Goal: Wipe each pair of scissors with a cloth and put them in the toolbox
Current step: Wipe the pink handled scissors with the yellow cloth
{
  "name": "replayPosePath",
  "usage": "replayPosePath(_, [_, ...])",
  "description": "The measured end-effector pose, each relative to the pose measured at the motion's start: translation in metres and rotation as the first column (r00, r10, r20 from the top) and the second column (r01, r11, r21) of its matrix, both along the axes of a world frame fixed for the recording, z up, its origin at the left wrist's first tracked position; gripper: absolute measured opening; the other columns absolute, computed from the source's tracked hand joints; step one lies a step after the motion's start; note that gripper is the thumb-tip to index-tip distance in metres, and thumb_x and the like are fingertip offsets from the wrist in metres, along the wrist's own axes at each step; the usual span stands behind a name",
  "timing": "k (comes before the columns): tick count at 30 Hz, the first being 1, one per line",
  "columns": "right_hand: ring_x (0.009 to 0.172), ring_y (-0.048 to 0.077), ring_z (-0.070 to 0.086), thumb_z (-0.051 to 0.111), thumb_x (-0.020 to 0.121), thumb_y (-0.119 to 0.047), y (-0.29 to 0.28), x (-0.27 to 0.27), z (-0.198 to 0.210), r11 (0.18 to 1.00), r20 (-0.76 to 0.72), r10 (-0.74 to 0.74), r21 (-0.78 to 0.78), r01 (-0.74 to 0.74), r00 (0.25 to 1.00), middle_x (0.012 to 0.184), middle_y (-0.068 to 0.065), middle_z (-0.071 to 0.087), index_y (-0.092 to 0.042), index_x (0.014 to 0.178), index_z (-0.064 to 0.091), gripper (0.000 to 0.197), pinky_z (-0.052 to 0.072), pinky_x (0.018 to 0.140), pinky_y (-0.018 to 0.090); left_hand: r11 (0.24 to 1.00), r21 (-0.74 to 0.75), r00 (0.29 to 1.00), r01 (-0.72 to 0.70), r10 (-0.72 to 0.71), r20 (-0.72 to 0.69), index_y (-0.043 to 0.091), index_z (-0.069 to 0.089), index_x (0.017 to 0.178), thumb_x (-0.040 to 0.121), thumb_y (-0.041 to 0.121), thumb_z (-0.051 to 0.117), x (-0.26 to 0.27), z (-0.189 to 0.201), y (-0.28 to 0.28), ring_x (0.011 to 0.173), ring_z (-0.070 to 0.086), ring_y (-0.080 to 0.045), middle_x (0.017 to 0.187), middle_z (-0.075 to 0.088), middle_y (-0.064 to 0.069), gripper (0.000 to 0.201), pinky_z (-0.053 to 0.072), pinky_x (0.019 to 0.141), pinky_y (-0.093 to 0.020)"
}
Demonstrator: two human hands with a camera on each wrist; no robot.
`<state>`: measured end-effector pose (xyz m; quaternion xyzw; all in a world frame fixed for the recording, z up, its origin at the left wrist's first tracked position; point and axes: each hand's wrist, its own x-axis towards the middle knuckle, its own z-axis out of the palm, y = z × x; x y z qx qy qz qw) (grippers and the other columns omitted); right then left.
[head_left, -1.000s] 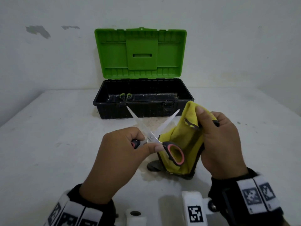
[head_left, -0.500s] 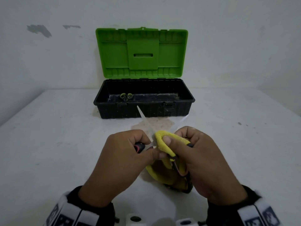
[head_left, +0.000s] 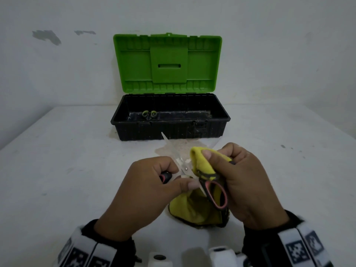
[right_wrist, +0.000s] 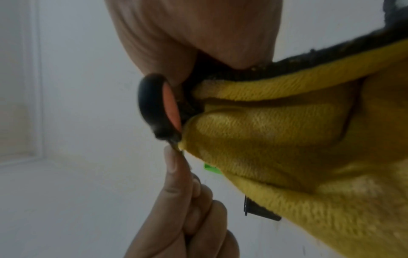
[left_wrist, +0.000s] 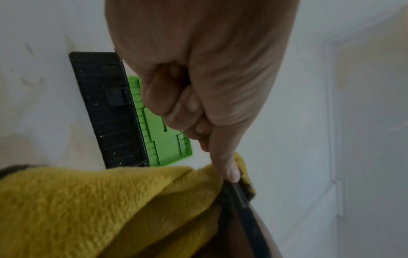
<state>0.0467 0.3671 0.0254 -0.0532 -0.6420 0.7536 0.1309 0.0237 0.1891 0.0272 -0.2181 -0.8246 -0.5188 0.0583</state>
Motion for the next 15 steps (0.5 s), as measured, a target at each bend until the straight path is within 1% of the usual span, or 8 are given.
replayPosePath(2, [0.065, 0.038, 0.067, 0.082, 0.063, -0.035, 0.0013, -0.0009, -0.0001, 0.999, -0.01, -0.013, -0.039, 0.013, 1.0, 0.071, 0.021, 0.065, -0.014, 0.072, 0.055, 0.035, 0.055, 0.057, 0.037, 1.0, 0.012, 1.0, -0.002, 0.002, 0.011, 0.012, 0.061, 0.062, 0.054, 0.056, 0.077, -0.0001, -0.0006, 0.0001, 0.048, 0.03, -0.005, 0.052, 0.034, 0.008, 0.048, 0.029, 0.044, -0.014])
replayPosePath(3, [0.065, 0.038, 0.067, 0.081, 0.064, -0.035, 0.0002, 0.0002, -0.0006, 0.999, -0.011, -0.001, -0.043, 0.0, 1.0, 0.07, 0.02, 0.065, -0.015, 0.071, 0.055, 0.034, 0.055, 0.056, 0.036, 1.0, 0.018, 1.0, -0.003, 0.003, 0.017, 0.012, 0.06, 0.062, 0.054, 0.056, 0.078, -0.0003, -0.0004, -0.0005, 0.048, 0.03, -0.005, 0.052, 0.034, 0.007, 0.048, 0.029, 0.044, -0.014])
replayPosePath(6, [0.052, 0.026, 0.061, 0.081, 0.061, -0.038, -0.0054, 0.0061, -0.0004, 0.999, -0.002, 0.044, 0.008, -0.044, 0.999, 0.062, 0.012, 0.062, -0.018, 0.067, 0.055, 0.034, 0.048, 0.046, 0.027, 1.0, 0.029, 0.999, 0.008, -0.009, 0.037, 0.015, 0.06, 0.062, 0.05, 0.057, 0.076, -0.0018, 0.0011, -0.0034, 0.047, 0.031, -0.005, 0.051, 0.036, 0.007, 0.047, 0.031, 0.044, -0.014])
replayPosePath(8, [0.048, 0.021, 0.058, 0.082, 0.06, -0.039, -0.0051, 0.0069, 0.0017, 0.999, -0.017, 0.032, 0.042, -0.031, 0.999, 0.06, 0.009, 0.061, -0.019, 0.066, 0.055, 0.034, 0.045, 0.044, 0.024, 0.999, 0.047, 0.998, 0.027, -0.029, 0.055, 0.016, 0.059, 0.064, 0.05, 0.057, 0.076, -0.001, 0.0012, -0.0036, 0.048, 0.03, -0.005, 0.052, 0.036, 0.006, 0.047, 0.031, 0.045, -0.016])
replayPosePath(10, [0.051, 0.025, 0.061, 0.081, 0.063, -0.037, -0.0012, 0.0032, 0.0046, 0.999, -0.047, -0.017, 0.044, 0.019, 0.999, 0.061, 0.011, 0.063, -0.017, 0.069, 0.055, 0.034, 0.048, 0.045, 0.026, 0.998, 0.064, 0.998, 0.03, -0.033, 0.056, 0.012, 0.061, 0.064, 0.052, 0.057, 0.077, -0.0006, -0.0001, -0.0017, 0.05, 0.031, -0.008, 0.054, 0.037, 0.001, 0.05, 0.031, 0.046, -0.018])
replayPosePath(12, [0.059, 0.032, 0.065, 0.08, 0.064, -0.038, 0.0027, -0.0014, 0.0047, 0.998, -0.071, -0.068, 0.004, 0.069, 0.995, 0.066, 0.015, 0.065, -0.016, 0.07, 0.056, 0.033, 0.052, 0.05, 0.03, 0.997, 0.077, 0.998, 0.025, -0.03, 0.064, 0.009, 0.063, 0.065, 0.052, 0.057, 0.077, -0.001, -0.0017, 0.0002, 0.051, 0.033, -0.011, 0.055, 0.039, -0.007, 0.052, 0.033, 0.047, -0.021])
replayPosePath(14, [0.064, 0.042, 0.065, 0.081, 0.066, -0.036, 0.0011, -0.0018, 0.0034, 0.999, -0.065, -0.047, -0.024, 0.045, 0.997, 0.073, 0.026, 0.065, -0.015, 0.072, 0.055, 0.034, 0.054, 0.054, 0.034, 0.996, 0.09, 0.996, 0.025, -0.033, 0.085, 0.009, 0.063, 0.065, 0.051, 0.057, 0.078, -0.0018, -0.0022, -0.0004, 0.05, 0.034, -0.011, 0.055, 0.04, -0.009, 0.052, 0.033, 0.046, -0.023])
replayPosePath(15, [0.064, 0.044, 0.064, 0.081, 0.068, -0.035, -0.0008, -0.0009, 0.002, 1.0, -0.055, -0.018, -0.023, 0.017, 0.998, 0.076, 0.031, 0.063, -0.015, 0.073, 0.054, 0.034, 0.054, 0.054, 0.034, 0.994, 0.108, 0.993, 0.033, -0.045, 0.113, 0.01, 0.064, 0.064, 0.05, 0.056, 0.078, -0.0017, -0.0016, -0.0017, 0.049, 0.033, -0.011, 0.055, 0.039, -0.008, 0.05, 0.033, 0.045, -0.023])
